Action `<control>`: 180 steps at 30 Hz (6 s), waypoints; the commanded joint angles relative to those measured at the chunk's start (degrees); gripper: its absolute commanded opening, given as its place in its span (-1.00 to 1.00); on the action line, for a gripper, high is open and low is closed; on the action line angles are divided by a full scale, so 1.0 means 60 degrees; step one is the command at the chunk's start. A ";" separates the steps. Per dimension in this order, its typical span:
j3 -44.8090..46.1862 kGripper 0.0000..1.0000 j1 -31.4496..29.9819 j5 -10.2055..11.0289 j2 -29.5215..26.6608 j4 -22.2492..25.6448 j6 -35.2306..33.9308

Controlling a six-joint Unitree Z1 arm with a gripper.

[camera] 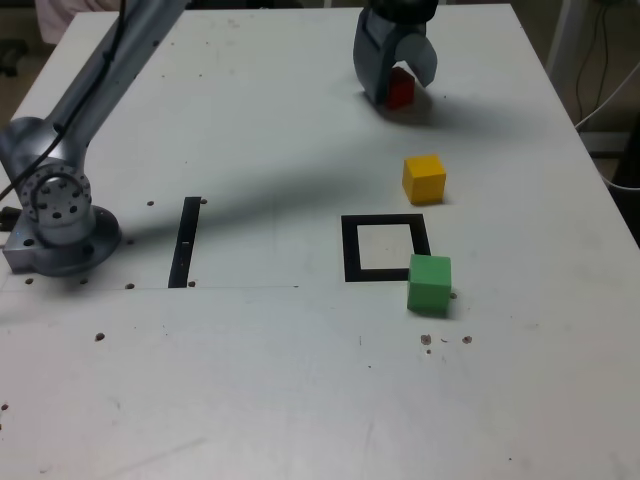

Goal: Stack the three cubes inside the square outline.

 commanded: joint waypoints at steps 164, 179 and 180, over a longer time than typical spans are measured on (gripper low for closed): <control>0.3892 0.44 -0.3922 -0.0877 -0.1967 -0.1016 -0.0004; 0.3740 -0.15 -0.3881 -0.1015 -0.1802 -0.0998 0.0026; 0.3713 -0.18 -0.3881 -0.1008 -0.1800 -0.0999 0.0054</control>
